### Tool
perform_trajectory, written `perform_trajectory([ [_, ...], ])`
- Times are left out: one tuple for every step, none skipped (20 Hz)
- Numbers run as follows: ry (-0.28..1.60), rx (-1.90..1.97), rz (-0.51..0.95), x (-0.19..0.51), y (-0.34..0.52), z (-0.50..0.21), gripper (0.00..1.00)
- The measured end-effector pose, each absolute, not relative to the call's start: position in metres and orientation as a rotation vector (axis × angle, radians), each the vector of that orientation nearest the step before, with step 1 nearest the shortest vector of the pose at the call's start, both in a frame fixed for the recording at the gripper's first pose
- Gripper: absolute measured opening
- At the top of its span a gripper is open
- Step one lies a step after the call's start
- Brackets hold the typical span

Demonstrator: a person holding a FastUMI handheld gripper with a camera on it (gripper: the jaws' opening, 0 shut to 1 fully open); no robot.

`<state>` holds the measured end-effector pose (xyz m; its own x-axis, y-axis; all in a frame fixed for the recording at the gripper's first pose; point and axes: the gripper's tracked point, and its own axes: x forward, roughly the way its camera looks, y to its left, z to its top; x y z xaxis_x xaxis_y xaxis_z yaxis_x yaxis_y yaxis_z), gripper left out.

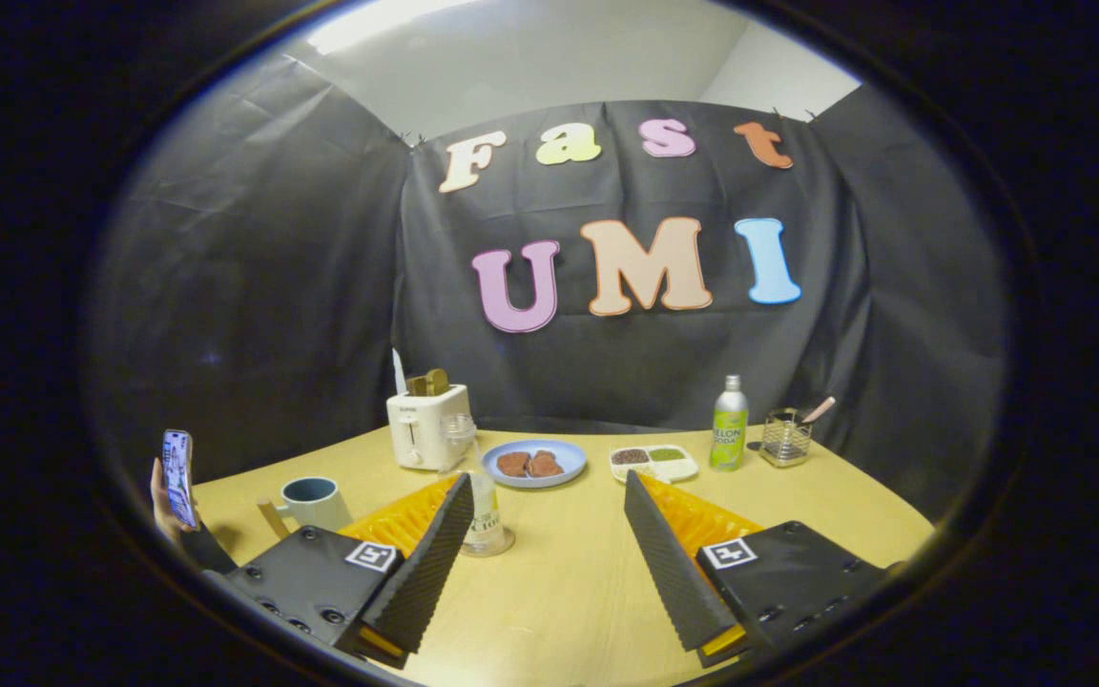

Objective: Take the bottle from table, then pour the juice into the cup, finally place the bottle on the coaster

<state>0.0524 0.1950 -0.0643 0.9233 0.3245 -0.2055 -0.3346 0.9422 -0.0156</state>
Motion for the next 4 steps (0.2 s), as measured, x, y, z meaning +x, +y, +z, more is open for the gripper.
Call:
perform_trajectory([
  [0.199, -0.05, 0.335, 0.05, 0.195, -0.061, 0.99],
  [0.193, -0.048, 0.333, 0.048, 0.193, -0.057, 0.99],
  [0.188, -0.046, 0.331, 0.046, 0.191, -0.054, 0.99],
  [0.185, -0.045, 0.333, 0.044, 0.191, -0.051, 0.99],
])
